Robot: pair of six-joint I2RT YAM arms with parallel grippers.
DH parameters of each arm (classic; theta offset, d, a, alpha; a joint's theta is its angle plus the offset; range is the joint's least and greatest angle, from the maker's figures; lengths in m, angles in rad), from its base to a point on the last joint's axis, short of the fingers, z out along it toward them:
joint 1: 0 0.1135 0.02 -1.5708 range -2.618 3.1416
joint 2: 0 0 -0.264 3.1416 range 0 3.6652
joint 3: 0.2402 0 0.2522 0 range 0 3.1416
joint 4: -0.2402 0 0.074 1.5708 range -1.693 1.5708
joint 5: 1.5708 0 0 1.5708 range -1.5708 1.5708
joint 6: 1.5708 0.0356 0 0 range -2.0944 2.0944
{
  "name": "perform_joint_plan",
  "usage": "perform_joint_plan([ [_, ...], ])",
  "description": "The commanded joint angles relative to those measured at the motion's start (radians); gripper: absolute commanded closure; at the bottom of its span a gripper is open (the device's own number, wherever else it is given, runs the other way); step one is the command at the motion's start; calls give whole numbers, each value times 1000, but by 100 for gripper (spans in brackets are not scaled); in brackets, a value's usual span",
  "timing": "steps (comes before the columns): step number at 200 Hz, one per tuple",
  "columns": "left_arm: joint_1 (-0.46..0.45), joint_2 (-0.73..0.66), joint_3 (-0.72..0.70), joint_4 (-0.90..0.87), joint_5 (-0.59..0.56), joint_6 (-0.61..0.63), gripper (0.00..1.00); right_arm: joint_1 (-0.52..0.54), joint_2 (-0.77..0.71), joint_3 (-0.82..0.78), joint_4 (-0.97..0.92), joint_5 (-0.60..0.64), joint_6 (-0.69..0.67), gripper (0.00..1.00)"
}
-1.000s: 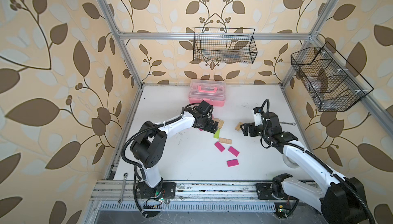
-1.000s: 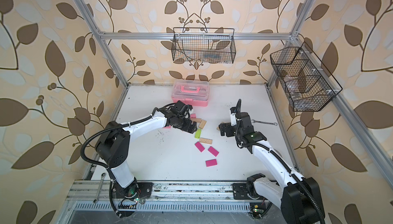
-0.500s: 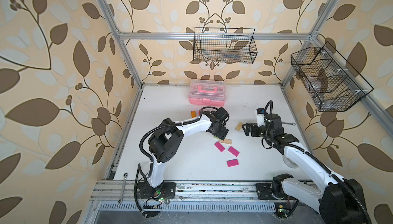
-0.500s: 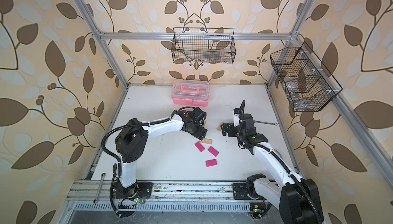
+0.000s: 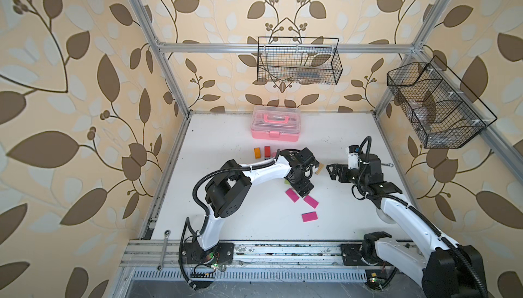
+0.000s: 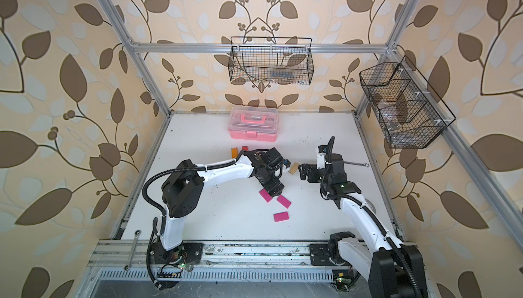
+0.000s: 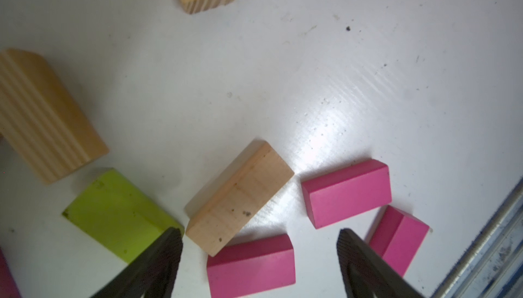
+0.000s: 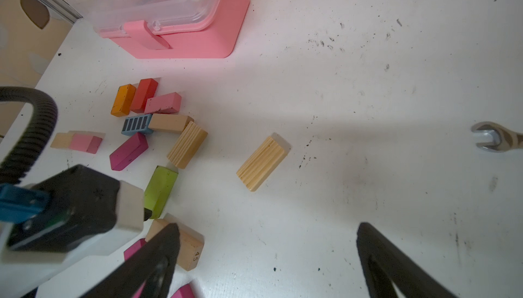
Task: Assemble the number 7 with building blocks
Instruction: Pick up the building block from the center of the board.
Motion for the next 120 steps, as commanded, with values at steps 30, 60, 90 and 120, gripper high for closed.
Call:
perform_joint_plan([
  [30,6,38,69,-56,66,125,12,-4,-25,-19,13,-15,2,2],
  [60,8,46,66,-59,84,143,13,-4,-13,-16,24,-31,1,2],
  [90,14,67,81,-74,100,148,15,-3,-20,-19,22,-38,1,2],
  [120,14,90,96,-80,81,140,14,0,-37,-24,16,-37,-2,2],
])
